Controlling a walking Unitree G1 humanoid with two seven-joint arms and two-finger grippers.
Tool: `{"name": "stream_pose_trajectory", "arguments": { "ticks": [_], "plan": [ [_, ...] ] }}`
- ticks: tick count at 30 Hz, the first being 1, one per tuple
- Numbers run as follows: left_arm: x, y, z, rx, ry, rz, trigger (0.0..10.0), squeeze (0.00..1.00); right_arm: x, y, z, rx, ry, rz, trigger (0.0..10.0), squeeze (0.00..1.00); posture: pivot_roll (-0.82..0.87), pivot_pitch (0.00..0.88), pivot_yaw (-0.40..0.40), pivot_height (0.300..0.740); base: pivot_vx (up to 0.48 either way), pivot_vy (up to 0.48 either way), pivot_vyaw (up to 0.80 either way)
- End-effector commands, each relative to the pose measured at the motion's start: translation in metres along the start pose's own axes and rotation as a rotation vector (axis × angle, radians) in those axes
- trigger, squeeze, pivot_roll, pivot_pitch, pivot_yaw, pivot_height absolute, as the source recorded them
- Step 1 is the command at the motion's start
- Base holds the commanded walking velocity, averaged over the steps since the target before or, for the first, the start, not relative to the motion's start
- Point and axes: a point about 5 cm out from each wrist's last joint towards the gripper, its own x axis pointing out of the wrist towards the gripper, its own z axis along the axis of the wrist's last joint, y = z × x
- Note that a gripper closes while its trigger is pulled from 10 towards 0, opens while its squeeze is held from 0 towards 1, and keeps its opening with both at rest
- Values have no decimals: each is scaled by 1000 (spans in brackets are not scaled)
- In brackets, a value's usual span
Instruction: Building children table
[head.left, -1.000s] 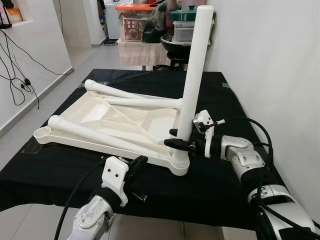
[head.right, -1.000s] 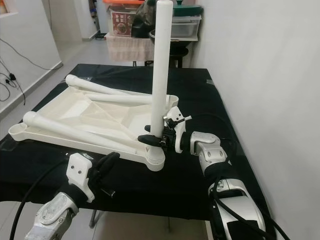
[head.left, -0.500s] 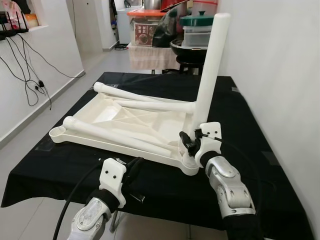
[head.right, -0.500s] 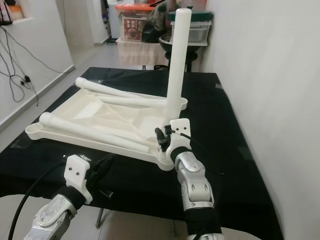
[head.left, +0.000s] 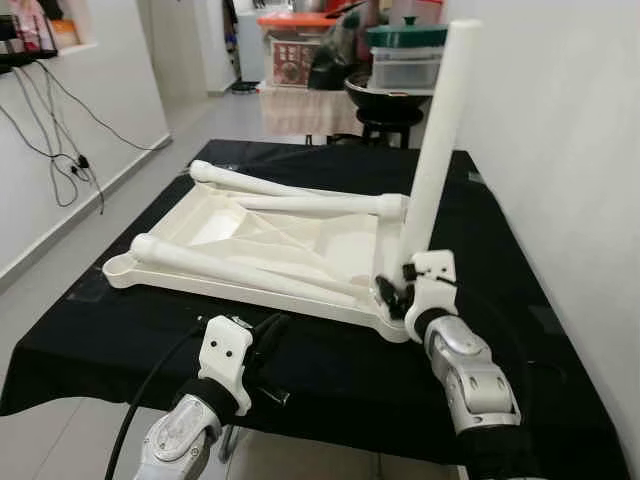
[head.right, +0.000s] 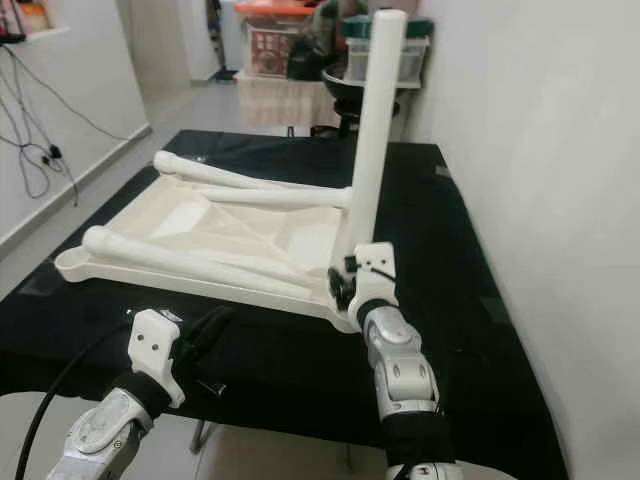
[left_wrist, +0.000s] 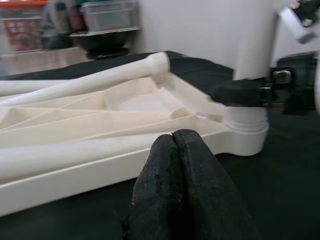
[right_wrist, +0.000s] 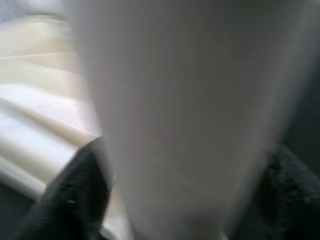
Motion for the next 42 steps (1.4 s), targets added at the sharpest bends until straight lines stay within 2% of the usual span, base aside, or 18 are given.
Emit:
{"name": "stream_pose_trajectory", "arguments": {
  "ticks": [1, 4, 5, 6, 9, 14, 15, 16, 17, 29, 33, 35, 36, 37, 39, 40, 41, 42],
  "plan": [
    [1, 0, -1, -5, 6, -1, 10000, 0, 9, 15, 19, -27, -92, 259, 10000, 933, -15, 0, -11, 740, 0, 0, 0],
    [1, 0, -1, -5, 6, -2, 10000, 0, 9, 18, 21, -33, -98, 340, 10000, 933, -15, 0, -12, 740, 0, 0, 0],
    [2, 0, -1, -6, 5, -1, 10000, 0, 5, 21, 21, -106, -88, 485, 10000, 0, -11, 0, -13, 740, 0, 0, 0],
    [2, 0, 0, -6, 4, -1, 10000, 0, 2, 20, 20, -146, -63, 605, 10000, 0, -6, 0, -17, 740, 0, 0, 0],
    [2, 0, 0, -5, 2, 2, 10000, 0, -2, 16, 21, -171, -15, 747, 10000, 0, -6, 0, -18, 740, 0, 0, 0],
    [2, 0, 1, -4, 0, 6, 10000, 0, 4, 12, 25, -145, 18, 851, 10000, 0, 2, 0, -22, 740, 0, 0, 0],
    [2, 0, 1, -4, 0, 6, 10000, 0, 7, 10, 25, -133, 28, 845, 2941, 0, 2, 0, -22, 740, 0, 0, 0],
    [2, 0, 1, -4, 0, 6, 10000, 0, 7, 10, 25, -133, 28, 845, 2941, 0, 2, 0, -22, 740, 0, 0, 0],
    [2, 0, 1, -4, 0, 6, 10000, 0, 10, 9, 26, -121, 30, 852, 0, 0, 5, 0, -22, 740, 0, 0, 0],
    [3, 1, 1, -7, 0, 5, 10000, 0, 17, 0, 26, -99, 17, 809, 0, 0, 2, 0, -20, 740, 0, 0, 0],
    [3, 2, 1, -6, 0, 7, 10000, 0, 19, -9, 21, -121, 4, 614, 0, 0, -5, 0, -18, 740, 0, 0, 0],
    [3, 2, 1, -6, 0, 7, 10000, 0, 19, -9, 21, -121, 4, 614, 0, 0, -5, 0, -18, 740, 0, 0, 0],
    [3, 2, 1, -6, 0, 8, 10000, 0, 21, -13, 22, -92, -15, 479, 0, 0, -9, 0, -19, 740, 0, 0, 0],
    [3, 4, 1, -5, 0, 9, 10000, 0, 18, -4, 13, 66, -85, 171, 0, 0, -27, 0, -16, 740, 0, 0, 0],
    [3, 4, 1, -5, 0, 9, 10000, 0, 18, -4, 13, 66, -85, 171, 0, 0, -27, 0, -16, 740, 0, 0, 0],
    [3, 4, 1, -4, 0, 9, 10000, 0, 8, -5, 3, 194, -99, -79, 0, 0, -24, 0, -17, 740, 0, 0, 0],
    [3, 4, 1, -4, 0, 9, 10000, 0, 8, -5, 3, 194, -99, -79, 0, 0, -24, 0, -17, 740, 0, 0, 0],
    [3, 5, 0, -3, 1, 9, 10000, 0, -1, 8, -10, 224, -67, -177, 0, 0, -23, 0, -13, 740, 0, 0, 0]
  ]
}}
